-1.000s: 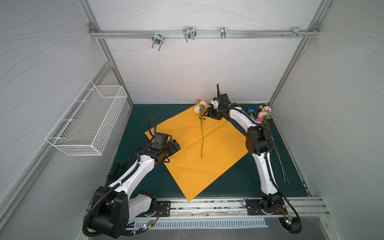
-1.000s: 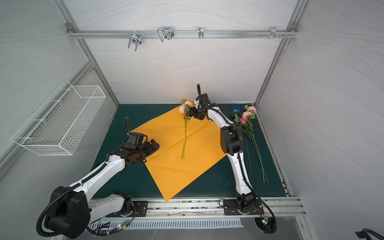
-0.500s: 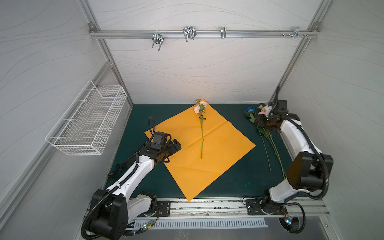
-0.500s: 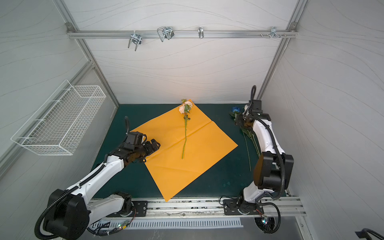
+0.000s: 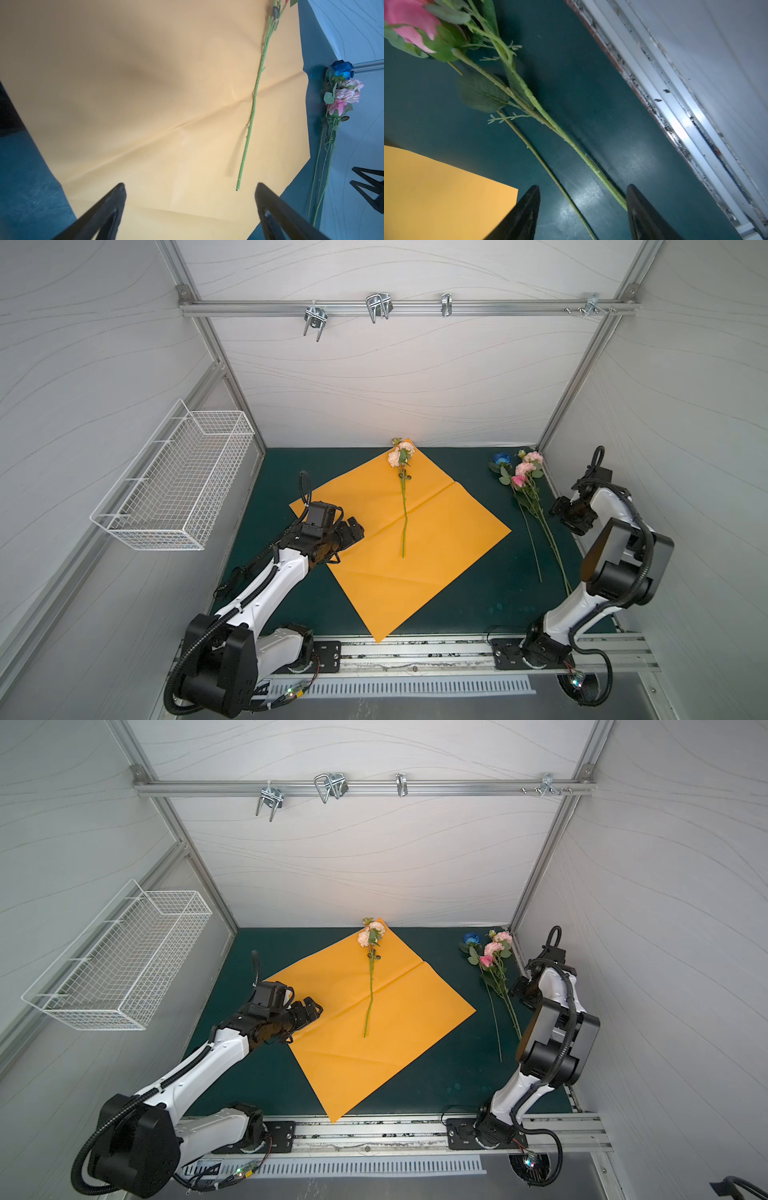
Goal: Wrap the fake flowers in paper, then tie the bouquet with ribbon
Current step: 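Move the right gripper back to the roses and grasp a pink rose stem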
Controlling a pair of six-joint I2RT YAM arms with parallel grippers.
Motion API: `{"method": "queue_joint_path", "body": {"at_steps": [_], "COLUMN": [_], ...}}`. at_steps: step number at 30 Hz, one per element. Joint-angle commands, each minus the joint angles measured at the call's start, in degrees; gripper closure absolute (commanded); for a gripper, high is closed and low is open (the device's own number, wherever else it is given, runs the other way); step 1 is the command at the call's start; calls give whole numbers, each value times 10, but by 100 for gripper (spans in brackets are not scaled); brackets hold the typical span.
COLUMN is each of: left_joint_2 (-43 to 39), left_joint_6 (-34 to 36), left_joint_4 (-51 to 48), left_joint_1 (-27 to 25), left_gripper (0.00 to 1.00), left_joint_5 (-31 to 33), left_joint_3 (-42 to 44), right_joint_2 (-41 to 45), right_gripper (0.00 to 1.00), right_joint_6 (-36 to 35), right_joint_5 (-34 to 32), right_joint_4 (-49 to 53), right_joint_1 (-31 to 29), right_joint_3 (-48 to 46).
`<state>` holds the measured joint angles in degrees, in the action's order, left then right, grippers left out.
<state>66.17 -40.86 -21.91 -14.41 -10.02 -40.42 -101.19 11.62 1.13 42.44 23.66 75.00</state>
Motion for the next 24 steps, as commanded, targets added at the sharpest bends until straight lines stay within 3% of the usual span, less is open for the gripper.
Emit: {"method": "queue_joint_path", "body": {"at_steps": [1, 5, 8, 16, 24], "left_joint_2": [5, 8, 13, 22, 24], "left_joint_6": [4, 4, 4, 1, 3], "left_joint_4": [14, 16, 17, 18, 18], "left_joint_1": [-1, -1, -1, -1, -1], "left_gripper": [3, 3, 3, 3, 3], "left_joint_5": [-6, -6, -6, -10, -10], "left_joint_3": [-21, -20, -24, -32, -35], "right_joint_2": [-37, -76, -91, -69, -49], "right_gripper": [32, 34, 41, 50, 59], "right_joint_6": [-1, -2, 1, -1, -1], "right_joint_5": [29, 70, 108, 175, 133], "right_joint_4": [-7, -24, -25, -23, -4], "right_joint_1": [7, 9, 6, -27, -36], "right_joint_3": [-4, 0, 2, -11, 12]}}
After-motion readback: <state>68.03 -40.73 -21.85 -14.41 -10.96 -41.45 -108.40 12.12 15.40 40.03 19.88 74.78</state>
